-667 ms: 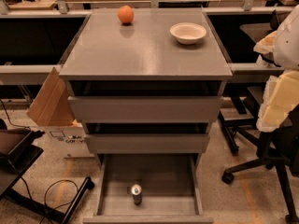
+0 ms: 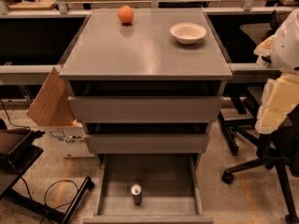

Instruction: Pick redbull can from bottom drawer and place on counter

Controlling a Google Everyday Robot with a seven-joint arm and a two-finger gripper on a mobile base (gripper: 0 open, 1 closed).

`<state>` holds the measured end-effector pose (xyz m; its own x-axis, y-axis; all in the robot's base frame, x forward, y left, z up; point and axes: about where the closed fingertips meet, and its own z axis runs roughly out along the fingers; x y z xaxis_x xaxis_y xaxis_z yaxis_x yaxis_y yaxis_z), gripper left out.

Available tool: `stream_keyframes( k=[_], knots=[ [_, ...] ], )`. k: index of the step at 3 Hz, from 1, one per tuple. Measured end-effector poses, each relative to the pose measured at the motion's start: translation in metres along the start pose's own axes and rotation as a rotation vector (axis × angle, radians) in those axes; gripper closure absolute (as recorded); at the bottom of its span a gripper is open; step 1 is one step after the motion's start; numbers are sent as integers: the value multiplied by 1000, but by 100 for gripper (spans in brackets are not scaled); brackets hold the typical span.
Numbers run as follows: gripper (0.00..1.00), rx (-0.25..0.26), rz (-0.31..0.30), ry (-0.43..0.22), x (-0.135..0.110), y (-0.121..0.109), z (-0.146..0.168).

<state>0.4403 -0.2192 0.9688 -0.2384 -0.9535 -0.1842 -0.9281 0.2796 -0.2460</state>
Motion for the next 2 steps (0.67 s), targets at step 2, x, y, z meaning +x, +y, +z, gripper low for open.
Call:
stream_keyframes(
  k=[2],
  knots=[
    [0,-130,63,-195,29,45,119]
  ],
)
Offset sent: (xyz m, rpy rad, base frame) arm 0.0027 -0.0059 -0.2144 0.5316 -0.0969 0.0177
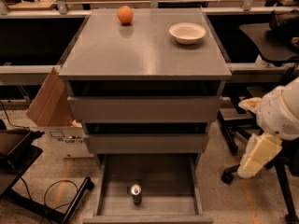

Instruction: Pick redbull can from bottom drawer and place on counter

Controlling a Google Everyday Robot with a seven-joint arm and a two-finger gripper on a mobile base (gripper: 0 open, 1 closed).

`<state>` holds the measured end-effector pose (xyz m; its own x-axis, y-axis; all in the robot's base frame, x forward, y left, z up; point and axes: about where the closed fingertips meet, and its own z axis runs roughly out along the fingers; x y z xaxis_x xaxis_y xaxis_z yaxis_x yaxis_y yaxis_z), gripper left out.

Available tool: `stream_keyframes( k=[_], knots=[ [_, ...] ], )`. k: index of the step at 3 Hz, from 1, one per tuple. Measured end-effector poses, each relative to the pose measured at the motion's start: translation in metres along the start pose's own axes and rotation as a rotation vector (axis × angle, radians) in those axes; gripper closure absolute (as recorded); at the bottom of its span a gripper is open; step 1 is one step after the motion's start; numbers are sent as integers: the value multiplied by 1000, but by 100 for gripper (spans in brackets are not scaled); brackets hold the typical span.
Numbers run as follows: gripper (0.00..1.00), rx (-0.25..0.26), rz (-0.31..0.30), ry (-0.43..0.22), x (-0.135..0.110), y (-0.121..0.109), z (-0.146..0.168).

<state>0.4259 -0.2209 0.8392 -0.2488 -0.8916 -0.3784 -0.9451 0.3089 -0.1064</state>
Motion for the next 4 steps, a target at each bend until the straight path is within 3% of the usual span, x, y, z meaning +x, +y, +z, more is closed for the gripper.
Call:
stream_keyframes(
  k=[1,2,3,4],
  knots=[
    [0,-12,36,-210,20,18,58],
    [0,31,79,-462,43,29,93],
    [0,45,43,-451,48,30,91],
    [0,20,14,-443,35,30,124]
  ],
)
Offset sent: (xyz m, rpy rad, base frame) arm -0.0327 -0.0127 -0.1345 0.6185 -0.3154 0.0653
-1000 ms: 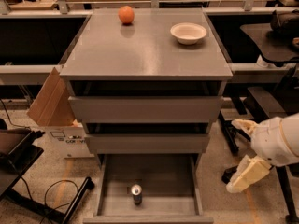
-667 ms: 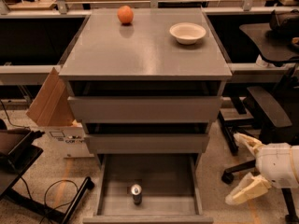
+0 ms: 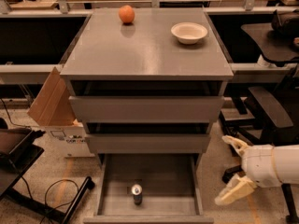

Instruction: Pick redbull can from bottom drawer and place on counter

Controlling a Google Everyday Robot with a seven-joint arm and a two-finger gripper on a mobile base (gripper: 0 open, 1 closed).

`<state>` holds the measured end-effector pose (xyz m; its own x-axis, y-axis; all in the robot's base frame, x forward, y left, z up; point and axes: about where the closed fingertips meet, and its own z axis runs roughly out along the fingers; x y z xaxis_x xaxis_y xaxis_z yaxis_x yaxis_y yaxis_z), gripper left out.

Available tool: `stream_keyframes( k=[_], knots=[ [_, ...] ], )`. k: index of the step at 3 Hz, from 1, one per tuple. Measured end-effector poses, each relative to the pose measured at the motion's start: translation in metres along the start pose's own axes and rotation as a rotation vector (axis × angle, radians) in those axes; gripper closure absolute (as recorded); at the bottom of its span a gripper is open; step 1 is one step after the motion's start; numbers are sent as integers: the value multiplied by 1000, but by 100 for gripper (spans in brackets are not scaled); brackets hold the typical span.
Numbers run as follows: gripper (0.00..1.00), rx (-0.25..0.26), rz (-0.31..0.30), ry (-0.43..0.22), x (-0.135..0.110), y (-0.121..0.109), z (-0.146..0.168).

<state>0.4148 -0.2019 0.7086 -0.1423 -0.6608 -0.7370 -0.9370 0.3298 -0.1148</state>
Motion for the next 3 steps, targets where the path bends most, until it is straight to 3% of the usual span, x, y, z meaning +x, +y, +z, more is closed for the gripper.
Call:
stream_keyframes(
  k=[1,2,3],
  knots=[
    [0,-44,-56,-69,31,7,103],
    [0,-46,-77,-140,55,1,179],
    [0,-69,-34,-203,82,-1,249]
  ],
)
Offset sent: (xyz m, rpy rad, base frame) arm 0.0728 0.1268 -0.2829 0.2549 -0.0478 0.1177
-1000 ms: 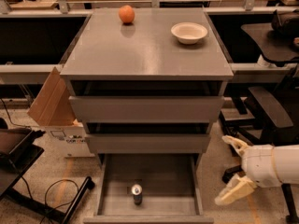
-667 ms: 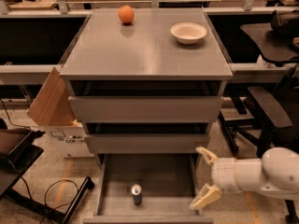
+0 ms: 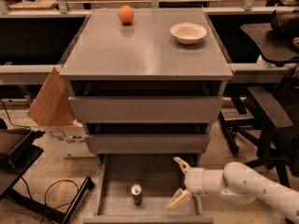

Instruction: Pick redbull can from bottom drawer and place on counter

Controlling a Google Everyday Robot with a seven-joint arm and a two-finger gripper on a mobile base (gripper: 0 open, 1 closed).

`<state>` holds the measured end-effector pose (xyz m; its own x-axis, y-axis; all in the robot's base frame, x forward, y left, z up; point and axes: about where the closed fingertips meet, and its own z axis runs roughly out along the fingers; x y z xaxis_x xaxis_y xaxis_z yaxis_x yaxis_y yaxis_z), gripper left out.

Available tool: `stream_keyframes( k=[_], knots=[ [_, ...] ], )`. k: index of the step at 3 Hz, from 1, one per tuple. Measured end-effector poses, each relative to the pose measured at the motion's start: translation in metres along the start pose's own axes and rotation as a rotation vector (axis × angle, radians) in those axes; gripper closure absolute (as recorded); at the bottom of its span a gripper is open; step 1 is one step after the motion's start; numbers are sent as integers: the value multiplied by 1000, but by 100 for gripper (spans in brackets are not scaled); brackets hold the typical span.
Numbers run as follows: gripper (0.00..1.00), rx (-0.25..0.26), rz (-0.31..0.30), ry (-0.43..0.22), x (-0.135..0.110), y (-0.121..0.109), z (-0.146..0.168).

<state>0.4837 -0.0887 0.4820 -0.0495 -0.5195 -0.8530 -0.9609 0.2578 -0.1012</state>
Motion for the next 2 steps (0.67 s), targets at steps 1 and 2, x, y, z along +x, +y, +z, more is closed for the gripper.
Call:
stream_keyframes(
  k=[1,2],
  knots=[
    [0,-47,119,-33,54,18,62],
    [0,-47,119,-33,54,18,62]
  ],
)
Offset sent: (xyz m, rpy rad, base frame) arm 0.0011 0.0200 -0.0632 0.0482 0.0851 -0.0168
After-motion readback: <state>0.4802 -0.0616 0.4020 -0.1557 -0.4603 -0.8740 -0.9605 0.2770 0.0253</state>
